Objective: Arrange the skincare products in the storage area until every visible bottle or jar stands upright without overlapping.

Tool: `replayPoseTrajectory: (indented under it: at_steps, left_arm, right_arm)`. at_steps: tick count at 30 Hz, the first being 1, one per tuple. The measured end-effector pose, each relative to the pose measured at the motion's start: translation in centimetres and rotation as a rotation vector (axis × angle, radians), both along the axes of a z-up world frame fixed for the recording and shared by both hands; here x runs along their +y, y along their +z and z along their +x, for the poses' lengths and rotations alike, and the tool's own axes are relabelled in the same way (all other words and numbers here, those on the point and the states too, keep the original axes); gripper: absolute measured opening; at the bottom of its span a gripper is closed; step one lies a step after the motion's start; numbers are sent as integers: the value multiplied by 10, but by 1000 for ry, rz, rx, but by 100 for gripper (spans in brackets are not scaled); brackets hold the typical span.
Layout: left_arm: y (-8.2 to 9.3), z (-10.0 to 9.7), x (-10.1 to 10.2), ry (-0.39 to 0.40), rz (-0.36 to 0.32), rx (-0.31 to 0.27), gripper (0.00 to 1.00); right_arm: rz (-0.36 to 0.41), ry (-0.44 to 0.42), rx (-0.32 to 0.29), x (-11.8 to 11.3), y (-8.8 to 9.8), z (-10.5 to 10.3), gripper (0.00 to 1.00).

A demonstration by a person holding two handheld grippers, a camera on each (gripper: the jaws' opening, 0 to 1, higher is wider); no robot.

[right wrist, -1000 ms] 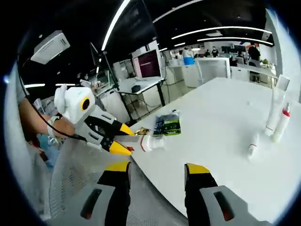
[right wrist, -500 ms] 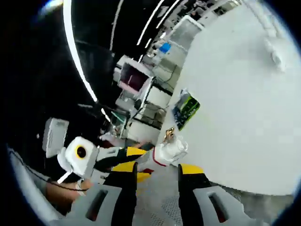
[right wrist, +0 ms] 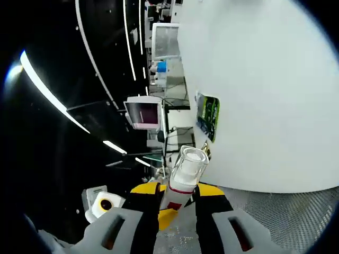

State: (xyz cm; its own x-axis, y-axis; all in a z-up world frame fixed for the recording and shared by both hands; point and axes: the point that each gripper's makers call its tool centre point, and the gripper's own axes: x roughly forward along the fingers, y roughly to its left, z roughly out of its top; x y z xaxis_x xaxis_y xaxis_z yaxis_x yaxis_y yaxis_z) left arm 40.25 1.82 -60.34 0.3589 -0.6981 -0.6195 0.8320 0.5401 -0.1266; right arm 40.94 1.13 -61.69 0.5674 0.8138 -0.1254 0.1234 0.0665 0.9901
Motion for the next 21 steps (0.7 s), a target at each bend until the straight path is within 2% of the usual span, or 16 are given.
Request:
replayPoseTrajectory:
  at_steps: [3,5,8,14,17,19,21]
  left_arm:
    - [3,2,1,73,-54,65,19]
    - [5,3,2,89,-79,90,19]
    - [4,3,4,115,-95,132,19]
    - [8,5,5,168,-155,203,19]
    - [5,3,4,178,-161,238,19]
    - [0,-1,3,168,-139,252,19]
    - [0,-3,3,162,-139,261,19]
  right_arm:
    - [-2,-37,-38,0,5,7,18]
    - [-18,-48,-85,2,7,11,17]
    - [-19,-43,-107,9,9,14,20]
    - [2,-67,-157,8,15,21,18]
    - [-20,-33,-185,8,19,19,18]
    - [-86,-1,-272,10,24,18,17]
    - [-117,29,-361,13,34,17,17]
